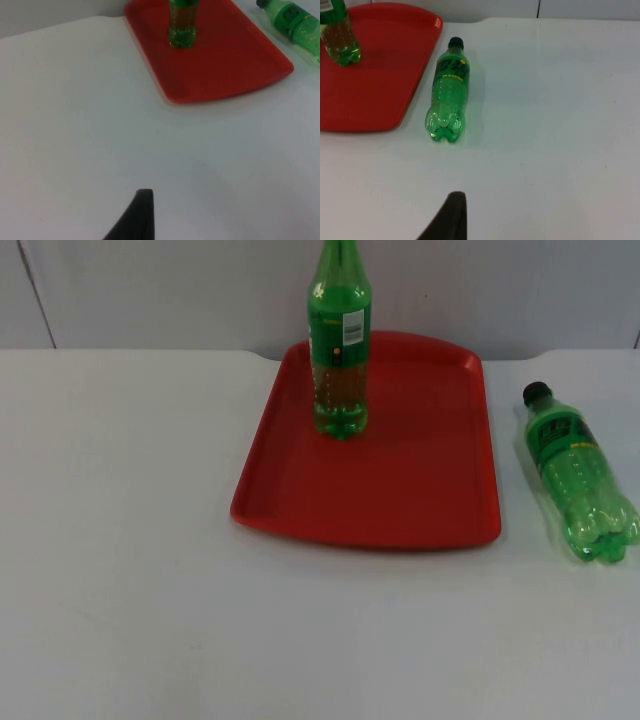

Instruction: Place the bottle upright on the tray.

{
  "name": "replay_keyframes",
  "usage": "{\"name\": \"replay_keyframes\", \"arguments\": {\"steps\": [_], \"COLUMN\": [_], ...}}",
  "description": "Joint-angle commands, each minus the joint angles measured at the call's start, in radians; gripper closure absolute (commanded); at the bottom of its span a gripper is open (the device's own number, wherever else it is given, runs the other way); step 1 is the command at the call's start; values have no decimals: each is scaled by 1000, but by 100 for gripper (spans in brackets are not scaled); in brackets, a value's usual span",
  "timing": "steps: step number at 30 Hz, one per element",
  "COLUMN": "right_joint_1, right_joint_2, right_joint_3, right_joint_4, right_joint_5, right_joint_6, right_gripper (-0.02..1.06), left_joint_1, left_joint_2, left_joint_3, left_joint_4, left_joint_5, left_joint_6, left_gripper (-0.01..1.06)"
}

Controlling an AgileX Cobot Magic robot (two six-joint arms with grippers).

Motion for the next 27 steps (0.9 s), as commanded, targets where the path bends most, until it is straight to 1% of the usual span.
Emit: {"name": "replay_keyframes", "arguments": {"steps": [1,27], "right_joint_1": [-6,-6], "right_joint_2": [-4,-4], "right_joint_3": [6,6], "right_joint_4": [-4,-2], "right_joint_5": [-3,-3], "right_joint_6": [-9,-9], "right_gripper": [-1,-1], "left_joint_1": [-3,-3], "left_joint_2": [-4,-4], "left_joint_3": [5,5], "left_joint_4": [5,5], "left_joint_5": [-2,-2], "left_joint_6": [-6,-6], "left_gripper": [0,0]}}
